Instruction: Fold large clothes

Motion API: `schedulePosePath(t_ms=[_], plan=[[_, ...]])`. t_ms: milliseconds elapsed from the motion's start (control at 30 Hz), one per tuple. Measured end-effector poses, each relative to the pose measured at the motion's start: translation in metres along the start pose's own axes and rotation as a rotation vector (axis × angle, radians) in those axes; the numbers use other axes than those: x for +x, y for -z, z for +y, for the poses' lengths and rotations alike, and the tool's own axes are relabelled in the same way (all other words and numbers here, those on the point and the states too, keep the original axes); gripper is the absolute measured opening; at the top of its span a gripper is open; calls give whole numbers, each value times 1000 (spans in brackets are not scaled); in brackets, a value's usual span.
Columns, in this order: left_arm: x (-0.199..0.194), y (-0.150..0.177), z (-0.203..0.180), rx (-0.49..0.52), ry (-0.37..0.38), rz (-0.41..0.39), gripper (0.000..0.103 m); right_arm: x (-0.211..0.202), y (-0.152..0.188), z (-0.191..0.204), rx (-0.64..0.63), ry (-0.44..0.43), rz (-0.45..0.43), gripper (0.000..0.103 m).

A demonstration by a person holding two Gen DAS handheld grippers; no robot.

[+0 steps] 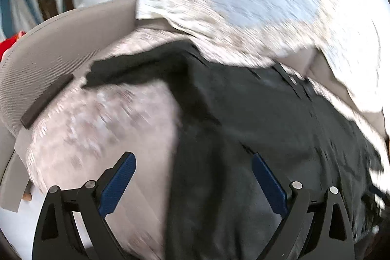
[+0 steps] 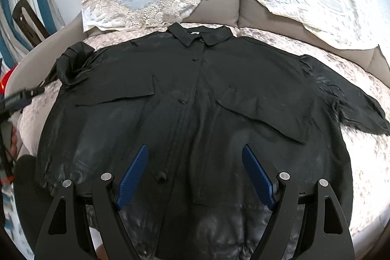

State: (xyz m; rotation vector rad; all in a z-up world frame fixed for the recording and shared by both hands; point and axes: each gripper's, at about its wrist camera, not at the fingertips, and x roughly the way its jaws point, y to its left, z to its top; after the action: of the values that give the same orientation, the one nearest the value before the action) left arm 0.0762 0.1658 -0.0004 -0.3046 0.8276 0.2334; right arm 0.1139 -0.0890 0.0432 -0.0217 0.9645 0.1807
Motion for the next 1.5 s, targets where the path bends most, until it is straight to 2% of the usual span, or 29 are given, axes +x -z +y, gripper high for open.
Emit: schedulePosePath(t_ms=[67,267,400,533,600,633,667,700,733,767,833,900,967,1067,1133,1267,1400,1500], plan=[[10,-18,24,-58,-31,-16,97,5,-3,2,-7,4,2,80],[47,-62,105,-339,-7,-63,96,23,-9,2,-8,21,30,80],[87,-75,142,-515,5,-17,96,38,-11,1,-11,33,59,80],[121,-81,154,-570,-51,20,96,51,-16,0,-9,41,80,80],[129,-87,145,-513,-123,5,92,55,-17,0,-8,43,84,80],[133,-91,139,-469,-179,13,80,57,-18,0,-8,42,85,80],[138,-94,132,-420,-240,16,61,58,-19,0,-8,42,85,80],[142,-97,128,-372,-284,15,51,58,-19,1,-9,40,86,80],[144,-99,126,-345,-286,15,36,58,-20,0,-8,38,83,80],[145,-101,125,-335,-272,18,26,57,-20,0,-8,37,80,80],[139,-105,128,-323,-257,14,17,54,-21,-2,-7,35,71,80],[125,-114,127,-304,-233,-13,14,51,-20,-5,-1,31,64,80],[99,-126,120,-269,-212,-70,9,47,-20,-8,8,30,53,80],[53,-150,99,-212,-142,-164,7,40,-18,-14,28,24,40,80],[27,-166,71,-154,-87,-223,7,37,-16,-18,41,20,33,80],[-11,-184,0,-43,87,-296,6,26,-12,-26,64,19,14,80],[0,-179,-91,82,238,-268,6,16,-4,-39,94,33,5,80],[38,-157,-154,152,333,-158,6,10,2,-55,129,57,7,80]])
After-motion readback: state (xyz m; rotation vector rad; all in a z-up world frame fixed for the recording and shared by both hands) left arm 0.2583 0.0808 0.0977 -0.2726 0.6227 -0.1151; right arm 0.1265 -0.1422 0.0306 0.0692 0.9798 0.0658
